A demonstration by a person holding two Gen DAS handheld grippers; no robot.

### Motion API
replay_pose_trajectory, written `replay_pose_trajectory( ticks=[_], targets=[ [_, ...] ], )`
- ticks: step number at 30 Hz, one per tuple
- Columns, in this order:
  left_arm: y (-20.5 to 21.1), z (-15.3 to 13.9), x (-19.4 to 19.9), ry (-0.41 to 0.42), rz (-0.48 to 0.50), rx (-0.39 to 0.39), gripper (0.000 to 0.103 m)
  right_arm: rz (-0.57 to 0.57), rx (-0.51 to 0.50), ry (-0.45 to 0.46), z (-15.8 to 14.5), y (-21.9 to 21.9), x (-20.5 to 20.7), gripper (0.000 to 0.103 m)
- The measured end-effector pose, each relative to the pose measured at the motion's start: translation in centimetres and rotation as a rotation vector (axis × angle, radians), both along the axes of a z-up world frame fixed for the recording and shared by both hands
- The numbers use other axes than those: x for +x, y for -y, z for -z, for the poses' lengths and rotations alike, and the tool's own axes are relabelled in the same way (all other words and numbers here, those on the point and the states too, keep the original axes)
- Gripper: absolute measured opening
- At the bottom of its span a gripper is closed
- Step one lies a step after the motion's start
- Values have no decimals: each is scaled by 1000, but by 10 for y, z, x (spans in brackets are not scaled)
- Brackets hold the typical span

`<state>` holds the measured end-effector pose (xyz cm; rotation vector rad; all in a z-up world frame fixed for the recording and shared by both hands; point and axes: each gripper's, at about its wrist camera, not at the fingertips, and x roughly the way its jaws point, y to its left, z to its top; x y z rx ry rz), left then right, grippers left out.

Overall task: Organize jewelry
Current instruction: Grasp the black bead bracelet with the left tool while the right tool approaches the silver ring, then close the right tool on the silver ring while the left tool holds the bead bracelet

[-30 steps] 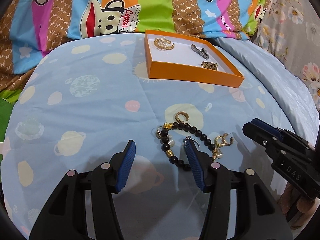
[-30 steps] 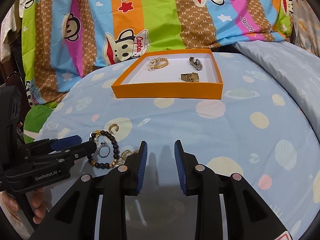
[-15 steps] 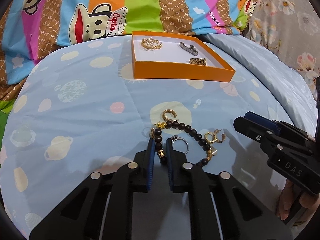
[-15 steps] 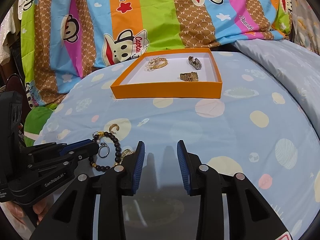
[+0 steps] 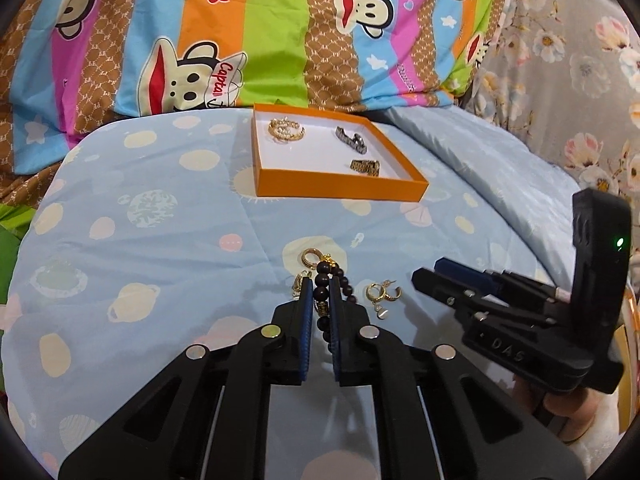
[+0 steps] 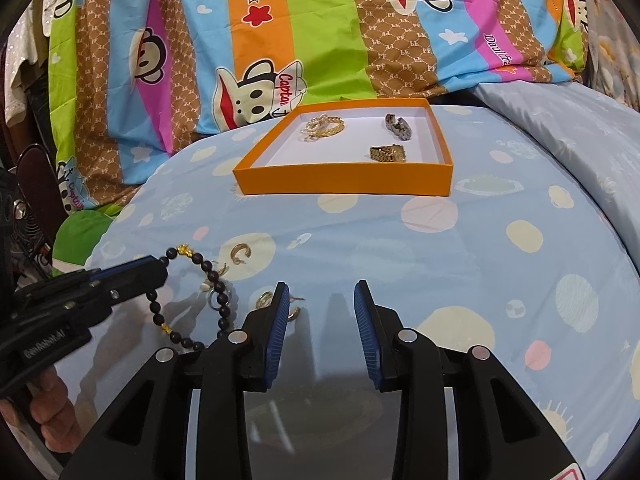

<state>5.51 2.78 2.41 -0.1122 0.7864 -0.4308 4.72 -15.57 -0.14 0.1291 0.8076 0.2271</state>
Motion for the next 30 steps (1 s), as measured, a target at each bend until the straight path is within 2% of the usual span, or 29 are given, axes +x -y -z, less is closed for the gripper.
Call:
replay_pose_trajectory(
  ticks=[5,11,17,24,30],
  targets=[
    [-17,-6,-2,15,-42,-15,7,-26,-11,-7,1,-11,-2,33],
    [-34,4,3,-13,-93,-6,7,-46,-7,-13,2,-21,-3,33],
    [-35,7,1,-7,-92,8,7,-73,-22,-17,3,-36,-2,33],
    [-34,10,2,-18,-85,3,7,-72,7,-28,2,-35,0,33],
    [-38,10,3,-18,-103,2,7,-137,-45,-40,5,-64,9,33]
  ],
)
